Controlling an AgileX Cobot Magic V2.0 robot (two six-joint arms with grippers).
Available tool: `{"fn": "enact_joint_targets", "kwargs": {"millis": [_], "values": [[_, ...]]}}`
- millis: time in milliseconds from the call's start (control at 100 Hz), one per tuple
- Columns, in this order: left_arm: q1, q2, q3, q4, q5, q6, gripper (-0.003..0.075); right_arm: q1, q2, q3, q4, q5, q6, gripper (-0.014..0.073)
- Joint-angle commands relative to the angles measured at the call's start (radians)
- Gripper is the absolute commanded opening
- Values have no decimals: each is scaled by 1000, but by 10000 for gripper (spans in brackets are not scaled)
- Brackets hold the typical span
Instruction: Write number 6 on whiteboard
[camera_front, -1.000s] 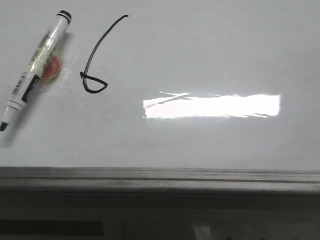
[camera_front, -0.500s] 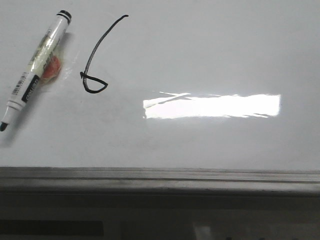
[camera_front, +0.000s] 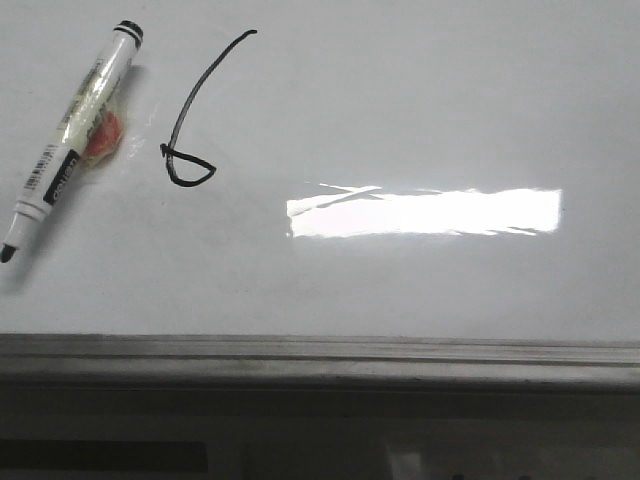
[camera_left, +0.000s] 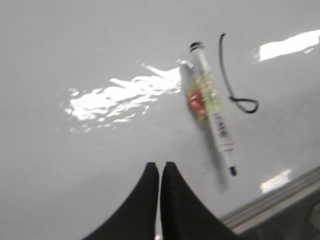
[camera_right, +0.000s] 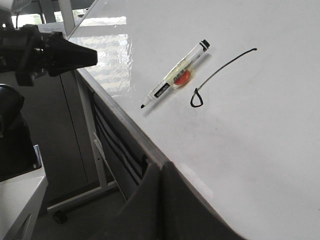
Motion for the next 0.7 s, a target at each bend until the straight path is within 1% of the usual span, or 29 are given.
{"fn": "enact_joint_targets", "kwargs": {"millis": [0, 90, 230, 350, 390, 440, 480, 530, 690], "values": [[95, 4, 11, -3, -81, -4, -20, -6, 6, -26, 7, -61, -6, -64], [190, -27, 40, -7, -81, -6, -20, -6, 6, -26, 7, -61, -6, -64], [308, -66, 84, -7, -86, -16, -20, -6, 6, -26, 7, -61, -6, -64], [378, -66, 130, -7, -99, -138, -20, -6, 6, -26, 7, -61, -6, -64], [393, -66, 142, -7, -99, -186, -20, -6, 6, -26, 7, -61, -6, -64], [409, -66, 162, -5, -99, -213, -20, -6, 6, -26, 7, -61, -6, -64], [414, -66, 174, 4, -101, -217, -20, -6, 6, -26, 7, -61, -6, -64], [416, -66, 172, 16, -42, -219, -20, -6, 6, -26, 7, -61, -6, -64], [416, -66, 172, 11, -46, -221, -20, -6, 6, -26, 7, -61, -6, -64]]}}
